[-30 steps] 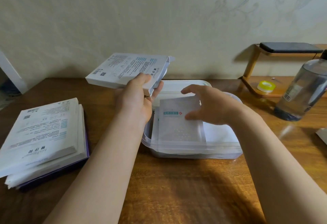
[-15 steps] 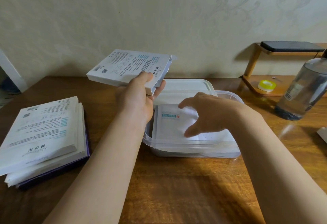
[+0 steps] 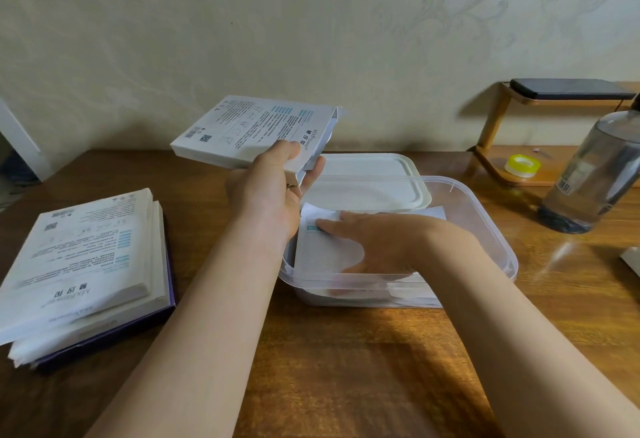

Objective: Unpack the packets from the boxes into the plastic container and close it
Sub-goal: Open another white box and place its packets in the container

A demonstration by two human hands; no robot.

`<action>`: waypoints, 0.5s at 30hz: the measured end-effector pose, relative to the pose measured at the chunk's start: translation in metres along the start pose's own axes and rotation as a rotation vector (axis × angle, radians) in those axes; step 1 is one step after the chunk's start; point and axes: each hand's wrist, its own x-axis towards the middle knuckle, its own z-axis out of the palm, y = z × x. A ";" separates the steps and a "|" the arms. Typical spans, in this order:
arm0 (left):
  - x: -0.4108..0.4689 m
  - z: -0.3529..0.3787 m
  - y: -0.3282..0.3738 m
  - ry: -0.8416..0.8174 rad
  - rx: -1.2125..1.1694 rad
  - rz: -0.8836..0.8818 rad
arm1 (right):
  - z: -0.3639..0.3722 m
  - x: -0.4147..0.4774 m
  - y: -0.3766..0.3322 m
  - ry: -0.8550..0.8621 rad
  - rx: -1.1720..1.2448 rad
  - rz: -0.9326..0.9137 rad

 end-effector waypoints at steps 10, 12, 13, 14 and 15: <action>0.001 -0.001 -0.002 -0.014 0.026 0.005 | -0.001 0.002 -0.003 -0.006 0.009 0.006; 0.001 -0.001 -0.002 -0.019 0.025 0.008 | 0.000 0.003 -0.003 -0.006 0.007 0.002; 0.001 -0.001 -0.002 -0.022 0.027 0.010 | 0.000 0.003 -0.003 -0.012 0.001 0.010; 0.001 -0.001 -0.002 -0.024 0.031 0.012 | 0.000 0.003 -0.003 -0.019 -0.007 0.019; 0.000 -0.001 -0.002 -0.026 0.037 0.015 | 0.000 0.004 -0.003 -0.028 -0.013 0.030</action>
